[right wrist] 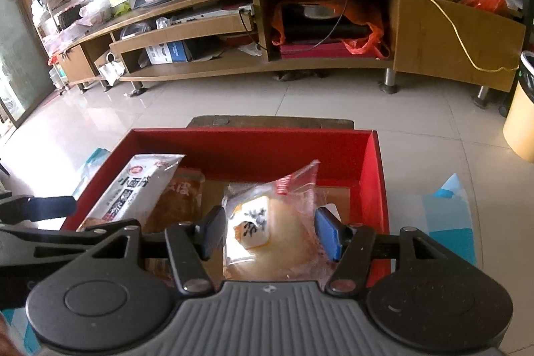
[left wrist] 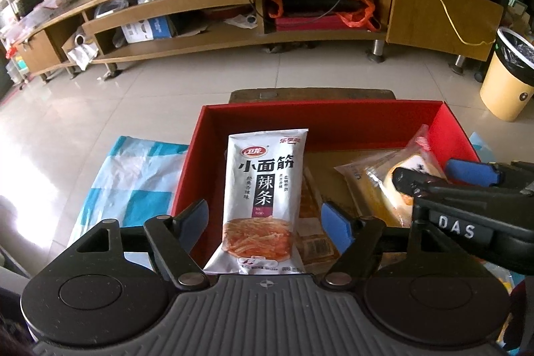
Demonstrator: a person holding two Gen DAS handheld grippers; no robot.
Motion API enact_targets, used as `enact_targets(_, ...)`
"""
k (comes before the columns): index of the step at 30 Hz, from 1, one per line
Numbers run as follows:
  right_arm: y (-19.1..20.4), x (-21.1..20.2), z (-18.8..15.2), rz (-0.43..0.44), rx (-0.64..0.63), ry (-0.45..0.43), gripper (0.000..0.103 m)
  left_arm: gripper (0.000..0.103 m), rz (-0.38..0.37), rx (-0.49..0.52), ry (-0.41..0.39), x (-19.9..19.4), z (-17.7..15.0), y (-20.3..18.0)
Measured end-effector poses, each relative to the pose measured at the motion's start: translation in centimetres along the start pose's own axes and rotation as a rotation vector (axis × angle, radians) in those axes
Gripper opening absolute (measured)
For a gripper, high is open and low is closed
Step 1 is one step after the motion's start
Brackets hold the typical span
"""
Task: Organize snacks
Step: 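Open both tools to drop the spicy-strip packet and bun into the box, then move the left tool over the Kaprons packet while the right tool moves over the red Trolli bag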
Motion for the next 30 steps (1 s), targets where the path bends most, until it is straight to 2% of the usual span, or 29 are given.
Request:
enact_targets(19,1.0,-4.2,0.5,-0.016,-0.014,-0.038,0.056,0.086,-0.026,-0.021,-0.037,-3.8,-0.9,0.7)
enact_targets(30,0.5,-6.3,-1.8,-0.047,-0.017,0.008,0.057,0.087,-0.048,-0.021,-0.016,-5.3,-2.9,1.0)
Point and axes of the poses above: each gripper's, at about its wrist camera, not at the fingertips, and x roughly the way its jaws point, y to its left, z to its top, the point moved 4 cm from there along x, roughly the way its jaws point, and after that the axes turned 2 degrees about x, right-handed, at the moved point
